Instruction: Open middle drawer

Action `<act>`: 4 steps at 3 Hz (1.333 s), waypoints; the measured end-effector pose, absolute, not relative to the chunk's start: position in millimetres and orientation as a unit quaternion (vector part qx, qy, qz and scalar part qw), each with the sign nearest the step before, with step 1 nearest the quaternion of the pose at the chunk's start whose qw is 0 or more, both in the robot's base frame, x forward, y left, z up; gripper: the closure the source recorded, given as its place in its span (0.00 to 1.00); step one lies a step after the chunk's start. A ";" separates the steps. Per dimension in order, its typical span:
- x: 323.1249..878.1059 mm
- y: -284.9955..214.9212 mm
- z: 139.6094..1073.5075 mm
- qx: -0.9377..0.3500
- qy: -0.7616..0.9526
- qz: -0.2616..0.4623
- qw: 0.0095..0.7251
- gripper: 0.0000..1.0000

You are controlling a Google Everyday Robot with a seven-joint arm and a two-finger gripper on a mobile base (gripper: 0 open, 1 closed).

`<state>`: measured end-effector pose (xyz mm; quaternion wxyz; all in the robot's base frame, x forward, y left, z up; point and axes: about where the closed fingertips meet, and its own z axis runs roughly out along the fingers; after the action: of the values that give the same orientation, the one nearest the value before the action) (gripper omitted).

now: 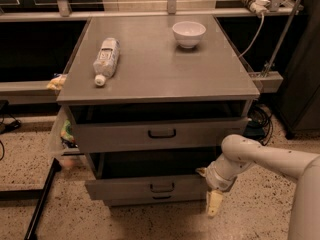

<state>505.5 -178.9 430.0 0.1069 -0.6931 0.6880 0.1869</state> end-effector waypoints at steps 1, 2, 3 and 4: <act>489.6 -185.0 434.7 -0.687 0.693 0.196 0.095 0.00; 470.4 -190.3 436.7 -0.680 0.698 0.209 0.079 0.00; 450.5 -195.9 439.1 -0.671 0.704 0.223 0.064 0.00; 428.2 -201.9 450.6 -0.664 0.709 0.234 0.045 0.00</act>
Offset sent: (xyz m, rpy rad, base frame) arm -0.0551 -0.0197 0.0127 -0.0164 0.1200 -0.0284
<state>428.2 -201.9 450.6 0.0454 -0.6636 0.7091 0.2339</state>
